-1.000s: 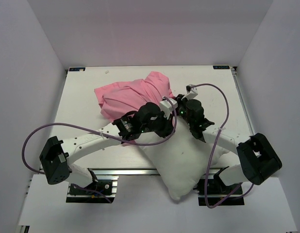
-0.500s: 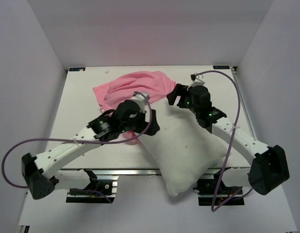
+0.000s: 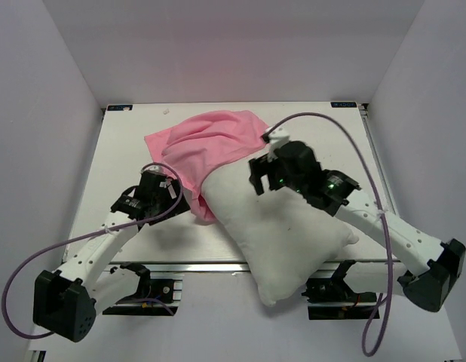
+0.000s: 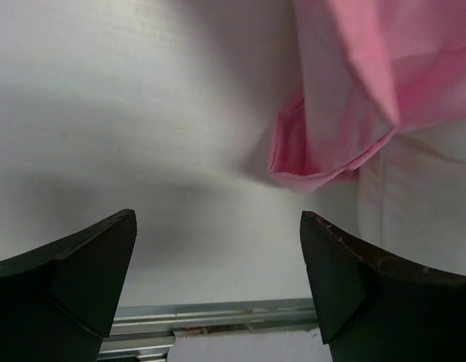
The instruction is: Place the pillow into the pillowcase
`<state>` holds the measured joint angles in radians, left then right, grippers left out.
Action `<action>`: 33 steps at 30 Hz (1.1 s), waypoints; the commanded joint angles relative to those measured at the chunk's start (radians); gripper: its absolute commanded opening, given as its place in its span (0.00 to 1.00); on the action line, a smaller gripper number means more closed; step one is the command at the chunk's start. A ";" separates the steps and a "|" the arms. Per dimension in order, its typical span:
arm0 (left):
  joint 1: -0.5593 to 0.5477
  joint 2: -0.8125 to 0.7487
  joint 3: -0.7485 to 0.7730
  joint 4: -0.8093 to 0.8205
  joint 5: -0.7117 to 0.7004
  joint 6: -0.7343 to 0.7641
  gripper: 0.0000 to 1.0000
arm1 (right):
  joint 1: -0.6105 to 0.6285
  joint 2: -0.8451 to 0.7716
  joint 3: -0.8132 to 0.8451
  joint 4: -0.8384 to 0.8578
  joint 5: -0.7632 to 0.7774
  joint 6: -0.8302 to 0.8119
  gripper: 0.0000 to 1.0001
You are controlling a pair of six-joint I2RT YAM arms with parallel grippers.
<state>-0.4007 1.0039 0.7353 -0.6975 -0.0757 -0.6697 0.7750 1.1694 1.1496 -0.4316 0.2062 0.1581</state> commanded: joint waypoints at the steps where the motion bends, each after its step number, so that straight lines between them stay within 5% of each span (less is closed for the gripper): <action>1: 0.057 -0.030 -0.068 0.137 0.238 0.045 0.98 | 0.201 0.076 0.068 -0.163 0.123 -0.083 0.89; 6: 0.057 -0.132 -0.201 0.324 0.382 0.022 0.98 | 0.395 0.264 0.185 -0.220 0.295 -0.081 0.89; 14: 0.057 -0.100 -0.310 0.536 0.393 0.005 0.98 | 0.420 0.441 0.141 -0.110 0.203 -0.057 0.89; 20: 0.057 0.061 -0.255 0.562 0.338 0.045 0.96 | 0.374 0.541 0.108 -0.050 0.256 0.027 0.87; 22: 0.056 0.108 -0.255 0.593 0.332 0.050 0.93 | 0.319 0.539 0.085 -0.026 0.220 0.046 0.70; 23: 0.057 0.123 -0.252 0.621 0.344 0.048 0.86 | 0.307 0.533 0.079 -0.018 0.207 0.066 0.38; 26: 0.057 0.183 -0.223 0.636 0.329 0.070 0.74 | 0.288 0.486 0.042 0.042 0.190 0.058 0.00; 29: 0.057 0.238 -0.177 0.657 0.335 0.091 0.62 | 0.290 0.406 0.000 0.130 0.159 0.029 0.00; 32: 0.057 0.275 -0.151 0.690 0.385 0.096 0.39 | 0.285 0.337 -0.028 0.223 0.166 0.015 0.00; 33: 0.057 0.277 -0.142 0.723 0.416 0.094 0.19 | 0.280 0.323 -0.034 0.249 0.203 0.020 0.00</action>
<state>-0.3454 1.2758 0.5480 -0.0639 0.2787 -0.6044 1.0729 1.5517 1.1385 -0.3222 0.3725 0.1791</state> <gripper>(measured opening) 0.301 0.027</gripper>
